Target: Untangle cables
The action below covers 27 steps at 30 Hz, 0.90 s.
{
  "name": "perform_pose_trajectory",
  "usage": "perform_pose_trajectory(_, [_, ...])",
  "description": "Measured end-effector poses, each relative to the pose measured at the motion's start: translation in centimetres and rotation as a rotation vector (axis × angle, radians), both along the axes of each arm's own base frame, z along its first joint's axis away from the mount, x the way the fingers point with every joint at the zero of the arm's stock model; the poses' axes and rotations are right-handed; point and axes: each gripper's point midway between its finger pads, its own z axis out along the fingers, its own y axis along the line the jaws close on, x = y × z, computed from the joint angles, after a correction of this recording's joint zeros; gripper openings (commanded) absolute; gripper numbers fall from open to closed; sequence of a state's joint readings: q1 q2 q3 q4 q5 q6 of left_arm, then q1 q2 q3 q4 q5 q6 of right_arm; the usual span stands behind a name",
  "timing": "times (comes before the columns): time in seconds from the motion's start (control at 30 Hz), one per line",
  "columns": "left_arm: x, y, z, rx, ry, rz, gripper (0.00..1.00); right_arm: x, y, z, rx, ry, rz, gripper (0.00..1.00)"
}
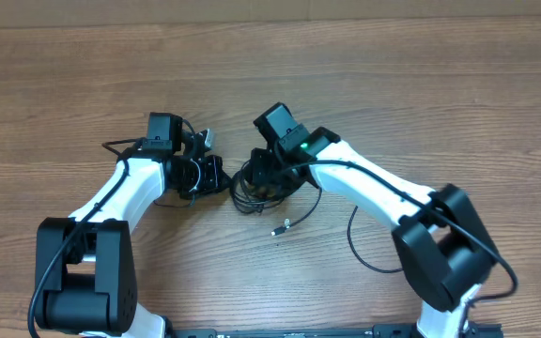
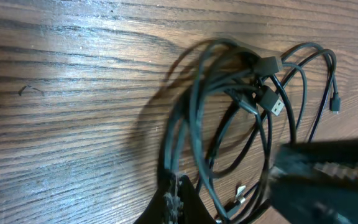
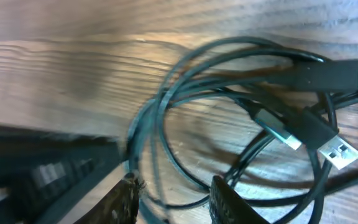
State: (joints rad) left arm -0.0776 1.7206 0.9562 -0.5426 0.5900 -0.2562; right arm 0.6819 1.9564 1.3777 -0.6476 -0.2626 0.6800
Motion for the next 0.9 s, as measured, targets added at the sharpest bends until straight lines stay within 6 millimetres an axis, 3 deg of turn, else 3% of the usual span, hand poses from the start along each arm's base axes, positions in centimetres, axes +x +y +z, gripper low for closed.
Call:
perform_pose_trajectory(0.13, [0.0, 0.0, 0.0, 0.000, 0.000, 0.000, 0.04, -0.6, -0.4, -2.6, -0.039, 0.050, 0.000, 0.35])
perform_pose_trajectory(0.27, [0.0, 0.0, 0.0, 0.000, 0.000, 0.000, 0.05, -0.8, -0.6, -3.9, -0.060, 0.074, 0.000, 0.36])
perform_pose_trajectory(0.67, [0.0, 0.0, 0.0, 0.000, 0.000, 0.000, 0.06, -1.2, 0.0, -3.7, -0.025, 0.091, 0.017, 0.37])
perform_pose_trajectory(0.9, [0.0, 0.0, 0.0, 0.000, -0.001, 0.000, 0.04, -1.4, 0.3, -3.6, -0.010, 0.087, 0.062, 0.51])
